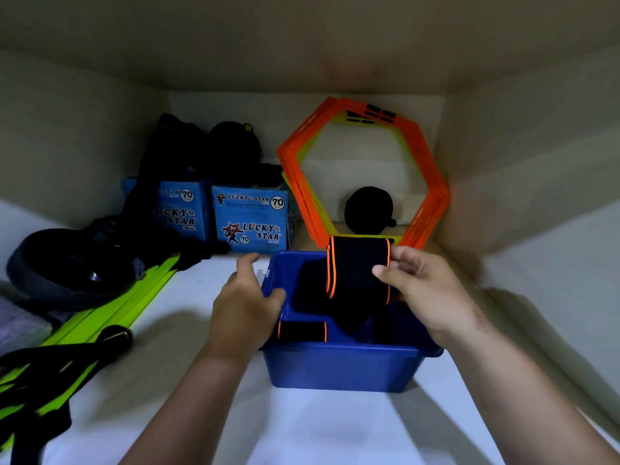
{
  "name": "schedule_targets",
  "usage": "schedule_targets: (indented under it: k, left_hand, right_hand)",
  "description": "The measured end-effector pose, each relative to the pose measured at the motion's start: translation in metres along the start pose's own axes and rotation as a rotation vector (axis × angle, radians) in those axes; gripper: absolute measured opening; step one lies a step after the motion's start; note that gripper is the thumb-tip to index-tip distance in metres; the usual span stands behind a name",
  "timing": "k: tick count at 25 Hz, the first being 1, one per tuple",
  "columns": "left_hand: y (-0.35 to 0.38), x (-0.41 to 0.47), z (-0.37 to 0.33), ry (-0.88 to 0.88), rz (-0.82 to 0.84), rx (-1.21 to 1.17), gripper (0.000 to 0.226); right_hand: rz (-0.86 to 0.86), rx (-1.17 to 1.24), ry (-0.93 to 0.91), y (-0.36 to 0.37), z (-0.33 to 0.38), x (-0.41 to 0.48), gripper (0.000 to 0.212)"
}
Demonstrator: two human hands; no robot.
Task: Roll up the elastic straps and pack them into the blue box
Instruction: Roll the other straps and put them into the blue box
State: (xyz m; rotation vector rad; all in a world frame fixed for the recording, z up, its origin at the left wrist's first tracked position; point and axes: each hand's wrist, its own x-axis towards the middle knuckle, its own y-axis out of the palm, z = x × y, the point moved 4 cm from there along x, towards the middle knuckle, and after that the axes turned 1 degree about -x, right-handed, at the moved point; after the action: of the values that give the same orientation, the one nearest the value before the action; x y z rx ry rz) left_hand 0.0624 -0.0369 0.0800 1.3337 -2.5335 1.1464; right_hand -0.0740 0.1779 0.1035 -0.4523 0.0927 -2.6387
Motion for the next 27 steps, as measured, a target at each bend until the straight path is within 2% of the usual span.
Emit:
schedule_targets:
  k: [2, 4, 7, 9, 10, 15, 16, 19, 21, 24, 27]
  left_hand:
    - [-0.007, -0.013, 0.0, 0.004, -0.031, -0.047, 0.065]
    - [-0.012, -0.024, -0.001, -0.033, -0.05, -0.079, 0.066]
    - [-0.013, -0.042, -0.002, -0.08, -0.051, -0.111, 0.063]
    - [-0.013, -0.05, -0.002, -0.077, -0.056, -0.142, 0.061]
    - [-0.013, -0.054, -0.001, -0.07, -0.063, -0.156, 0.06]
    - [-0.013, -0.063, -0.001, -0.05, -0.078, -0.193, 0.059]
    - [-0.013, -0.063, -0.001, -0.046, -0.076, -0.193, 0.059]
    - [-0.013, -0.065, 0.0, -0.041, -0.069, -0.204, 0.058]
    - [-0.013, -0.066, 0.0, -0.045, -0.069, -0.203, 0.058]
    - [-0.012, -0.064, 0.0, -0.058, -0.062, -0.196, 0.058]
    - [-0.012, -0.064, -0.001, -0.061, -0.052, -0.193, 0.058]
  right_hand:
    - [-0.005, -0.13, -0.009, -0.003, 0.001, -0.009, 0.018]
    - [0.004, -0.359, -0.012, -0.004, 0.0, -0.017, 0.015]
    - [0.042, -0.832, -0.014, 0.006, 0.008, -0.034, 0.023]
    - [0.083, -1.014, 0.031, 0.017, 0.009, -0.042, 0.042]
    - [0.114, -1.056, 0.061, 0.022, 0.008, -0.046, 0.047]
    - [0.268, -1.122, 0.223, 0.03, -0.008, -0.045, 0.047]
    - [0.312, -1.159, 0.246, 0.031, -0.01, -0.043, 0.043]
    - [0.433, -1.26, 0.31, 0.037, -0.015, -0.042, 0.014]
    - [0.488, -1.32, 0.331, 0.04, -0.016, -0.041, 0.014]
    - [0.51, -1.36, 0.325, 0.04, -0.014, -0.038, 0.021]
    - [0.463, -1.33, 0.272, 0.039, -0.005, -0.035, 0.014]
